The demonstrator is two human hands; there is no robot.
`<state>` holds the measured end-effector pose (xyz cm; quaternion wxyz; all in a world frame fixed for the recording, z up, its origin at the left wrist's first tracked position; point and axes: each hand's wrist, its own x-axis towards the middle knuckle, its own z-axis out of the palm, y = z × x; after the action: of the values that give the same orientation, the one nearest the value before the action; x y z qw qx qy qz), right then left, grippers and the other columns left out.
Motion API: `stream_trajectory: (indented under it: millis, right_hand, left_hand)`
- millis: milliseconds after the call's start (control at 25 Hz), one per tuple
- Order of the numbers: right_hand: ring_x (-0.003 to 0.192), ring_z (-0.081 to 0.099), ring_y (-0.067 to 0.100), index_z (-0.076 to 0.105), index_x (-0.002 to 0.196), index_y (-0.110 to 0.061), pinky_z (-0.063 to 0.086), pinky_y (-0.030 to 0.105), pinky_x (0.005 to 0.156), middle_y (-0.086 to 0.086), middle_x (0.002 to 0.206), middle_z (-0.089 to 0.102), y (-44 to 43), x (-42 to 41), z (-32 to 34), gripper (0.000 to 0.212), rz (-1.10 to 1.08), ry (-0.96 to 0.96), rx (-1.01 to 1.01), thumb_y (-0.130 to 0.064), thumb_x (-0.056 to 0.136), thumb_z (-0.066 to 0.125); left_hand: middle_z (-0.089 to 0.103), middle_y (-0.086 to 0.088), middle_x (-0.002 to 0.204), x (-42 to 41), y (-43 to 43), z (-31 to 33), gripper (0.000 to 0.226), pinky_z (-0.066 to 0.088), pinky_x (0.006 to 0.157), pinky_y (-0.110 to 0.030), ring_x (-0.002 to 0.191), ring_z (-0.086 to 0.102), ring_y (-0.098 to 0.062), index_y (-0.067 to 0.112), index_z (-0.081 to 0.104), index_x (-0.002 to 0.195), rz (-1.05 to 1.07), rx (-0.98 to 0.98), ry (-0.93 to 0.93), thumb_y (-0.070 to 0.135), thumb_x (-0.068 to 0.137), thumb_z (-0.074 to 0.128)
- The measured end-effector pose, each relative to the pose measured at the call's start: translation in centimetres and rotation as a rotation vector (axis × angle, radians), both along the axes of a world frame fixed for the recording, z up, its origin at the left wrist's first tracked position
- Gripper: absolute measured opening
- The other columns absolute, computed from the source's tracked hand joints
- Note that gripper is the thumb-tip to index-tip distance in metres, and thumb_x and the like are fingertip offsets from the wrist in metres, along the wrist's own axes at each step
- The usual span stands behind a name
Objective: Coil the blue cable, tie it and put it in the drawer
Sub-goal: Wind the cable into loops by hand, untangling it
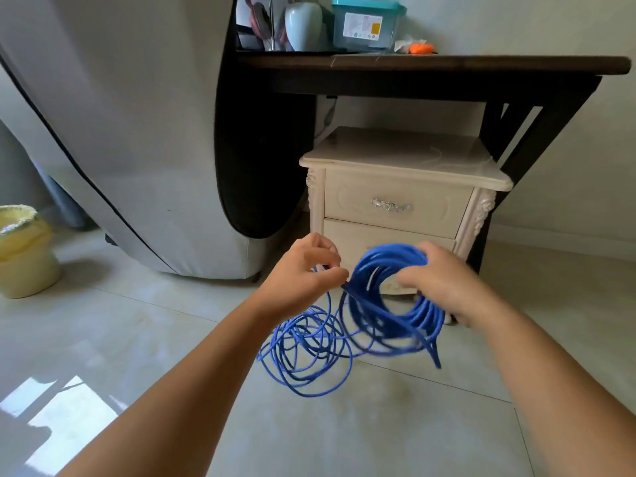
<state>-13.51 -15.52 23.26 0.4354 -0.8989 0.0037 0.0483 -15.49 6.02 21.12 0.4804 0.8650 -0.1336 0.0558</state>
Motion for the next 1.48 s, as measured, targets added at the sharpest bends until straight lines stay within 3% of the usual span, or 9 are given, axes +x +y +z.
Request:
stream_trajectory:
  millis: [160, 320, 560, 720, 840, 960, 1200, 1360, 1480]
  right_hand:
    - [0.046, 0.048, 0.017, 0.064, 0.098, -0.009, 0.042, 0.027, 0.050, 0.004, 0.052, 0.052, 2.8, -1.6, -1.8, 0.021, 0.328, 0.447, 0.219, 0.003, 0.081, 0.059]
    - [0.045, 0.046, 0.014, 0.063, 0.085, -0.007, 0.044, 0.026, 0.048, 0.005, 0.053, 0.049, 3.4, -1.2, -3.2, 0.019, 0.319, 0.486, 0.516, 0.008, 0.086, 0.052]
    - [0.050, 0.050, 0.011, 0.078, 0.074, -0.019, 0.045, 0.022, 0.050, 0.002, 0.059, 0.060, 4.1, -1.8, -3.1, 0.013, 0.369, 0.498, 0.671, -0.022, 0.083, 0.069]
    - [0.055, 0.051, 0.016, 0.075, 0.087, -0.014, 0.048, 0.028, 0.053, 0.006, 0.067, 0.054, 4.2, -1.6, -3.8, 0.050, 0.271, 0.514, 0.768, -0.060, 0.069, 0.069]
    - [0.068, 0.057, 0.024, 0.071, 0.104, -0.006, 0.054, 0.033, 0.057, 0.017, 0.084, 0.056, 4.5, -0.5, -3.4, 0.076, 0.123, 0.385, 0.969, -0.074, 0.077, 0.049]
    - [0.064, 0.061, 0.023, 0.047, 0.121, -0.010, 0.057, 0.034, 0.056, 0.015, 0.086, 0.061, 2.6, 1.3, -2.9, 0.057, -0.379, 0.173, 1.257, -0.060, 0.093, 0.048]
    - [0.073, 0.062, 0.021, 0.052, 0.093, -0.012, 0.055, 0.033, 0.056, 0.014, 0.095, 0.063, 1.0, 0.9, -3.6, 0.007, -0.330, 0.229, 0.740, -0.018, 0.094, 0.049]
    - [0.131, 0.041, 0.001, 0.032, 0.141, -0.046, 0.033, 0.029, 0.105, -0.014, 0.144, 0.044, 3.0, -2.3, -1.1, 0.095, 0.342, 0.081, 0.635, -0.048, 0.056, 0.076]
    - [0.143, 0.016, 0.000, -0.005, 0.147, -0.055, 0.022, 0.030, 0.110, -0.026, 0.154, 0.015, 5.2, -3.6, -1.9, 0.132, 0.368, -0.004, 0.398, -0.069, 0.050, 0.083]
  left_hand:
    - [0.055, 0.004, 0.131, 0.2, -2.1, 0.3, 0.032, 0.039, 0.111, -0.039, 0.122, 0.052, -0.010, 0.020, 0.068, 0.112, -0.114, -0.011, 0.126, 0.046, 0.095, 0.059]
    - [0.036, -0.002, 0.155, 0.3, -1.3, 0.2, 0.099, 0.041, 0.110, -0.038, 0.134, 0.047, -0.023, 0.047, 0.018, 0.153, -0.146, -0.068, 0.535, 0.064, 0.071, 0.072]
    - [0.064, -0.011, 0.113, 0.4, 0.0, 0.6, 0.101, 0.057, 0.078, -0.033, 0.080, 0.065, -0.019, 0.037, 0.022, 0.152, -0.080, 0.016, 0.622, 0.001, 0.077, 0.078]
    - [0.071, -0.012, 0.089, -0.1, 0.1, 0.4, 0.042, 0.062, 0.079, -0.043, 0.070, 0.067, -0.018, 0.005, 0.057, 0.119, 0.017, 0.144, 0.538, 0.003, 0.080, 0.071]
    - [0.063, -0.006, 0.072, -0.5, 0.4, 1.5, 0.016, 0.060, 0.072, -0.039, 0.061, 0.060, -0.017, 0.011, 0.066, 0.096, 0.176, -0.007, 0.367, 0.004, 0.082, 0.066]
    - [0.065, -0.002, 0.072, -0.9, 1.4, 3.2, 0.021, 0.053, 0.057, -0.026, 0.056, 0.060, -0.010, 0.023, 0.063, 0.090, 0.429, -0.287, 0.073, 0.003, 0.085, 0.064]
    - [0.064, 0.014, 0.088, -1.5, 3.0, 3.5, 0.039, 0.054, 0.068, -0.014, 0.077, 0.062, 0.003, 0.042, 0.054, 0.100, 0.477, -0.291, -0.285, 0.007, 0.089, 0.066]
    - [0.065, 0.012, 0.088, -0.8, 2.2, 3.1, 0.034, 0.056, 0.070, -0.021, 0.076, 0.063, -0.003, 0.035, 0.057, 0.106, 0.519, -0.373, -0.254, 0.008, 0.089, 0.065]
    - [0.067, 0.004, 0.086, -0.7, 1.3, 2.9, 0.034, 0.057, 0.071, -0.031, 0.073, 0.065, -0.013, 0.035, 0.060, 0.102, 0.510, -0.431, -0.192, 0.005, 0.087, 0.064]
